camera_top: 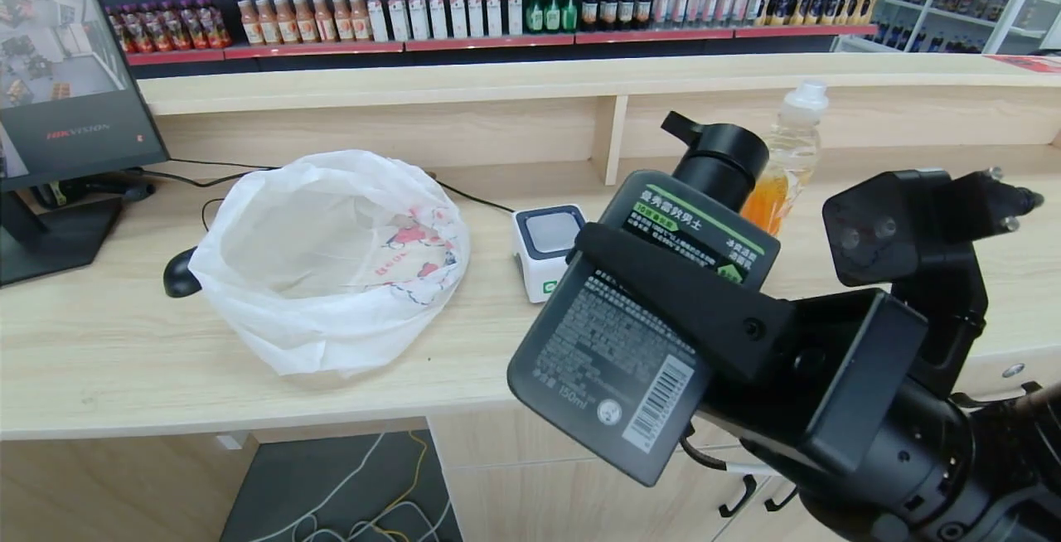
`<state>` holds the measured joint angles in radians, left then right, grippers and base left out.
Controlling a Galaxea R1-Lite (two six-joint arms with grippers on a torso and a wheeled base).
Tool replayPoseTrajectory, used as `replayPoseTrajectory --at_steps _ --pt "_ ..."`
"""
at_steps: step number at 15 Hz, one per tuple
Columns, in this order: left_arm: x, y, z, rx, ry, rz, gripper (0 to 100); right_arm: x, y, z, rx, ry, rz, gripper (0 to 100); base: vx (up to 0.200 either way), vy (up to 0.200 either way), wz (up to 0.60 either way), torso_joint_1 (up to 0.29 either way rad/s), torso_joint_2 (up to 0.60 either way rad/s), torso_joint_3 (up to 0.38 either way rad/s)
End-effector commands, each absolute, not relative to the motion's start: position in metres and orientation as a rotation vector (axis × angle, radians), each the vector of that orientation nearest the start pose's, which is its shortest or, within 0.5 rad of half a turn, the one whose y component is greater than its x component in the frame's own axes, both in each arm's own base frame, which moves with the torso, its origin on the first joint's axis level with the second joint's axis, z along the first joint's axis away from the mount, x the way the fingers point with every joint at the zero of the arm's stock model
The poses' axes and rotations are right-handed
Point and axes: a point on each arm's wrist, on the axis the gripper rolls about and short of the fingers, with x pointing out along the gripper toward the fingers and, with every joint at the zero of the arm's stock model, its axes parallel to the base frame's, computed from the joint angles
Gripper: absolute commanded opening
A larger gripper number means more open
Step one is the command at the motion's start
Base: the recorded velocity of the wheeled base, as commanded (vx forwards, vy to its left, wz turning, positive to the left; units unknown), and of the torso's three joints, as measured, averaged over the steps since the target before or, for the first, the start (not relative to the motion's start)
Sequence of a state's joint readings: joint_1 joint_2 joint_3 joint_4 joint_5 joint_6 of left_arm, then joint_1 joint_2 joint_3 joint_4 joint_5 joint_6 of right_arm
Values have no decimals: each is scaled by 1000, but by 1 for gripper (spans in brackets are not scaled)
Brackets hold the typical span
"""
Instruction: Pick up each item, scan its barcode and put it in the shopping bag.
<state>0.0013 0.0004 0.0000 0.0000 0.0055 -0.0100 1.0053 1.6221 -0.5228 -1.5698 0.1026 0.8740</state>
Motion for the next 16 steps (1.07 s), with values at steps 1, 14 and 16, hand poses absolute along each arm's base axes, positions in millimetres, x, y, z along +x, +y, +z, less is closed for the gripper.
replayPoseTrajectory --at_steps 1,14,16 --pt "-23 0 75 -11 0 8 100 133 218 222 971 66 1233 0 0 0 0 0 0 0" --pt "-23 0 75 -11 0 8 100 139 181 217 493 -208 839 0 0 0 0 0 0 0" --pt "-23 0 75 -11 0 8 100 133 164 234 462 -233 691 0 0 0 0 0 0 0"
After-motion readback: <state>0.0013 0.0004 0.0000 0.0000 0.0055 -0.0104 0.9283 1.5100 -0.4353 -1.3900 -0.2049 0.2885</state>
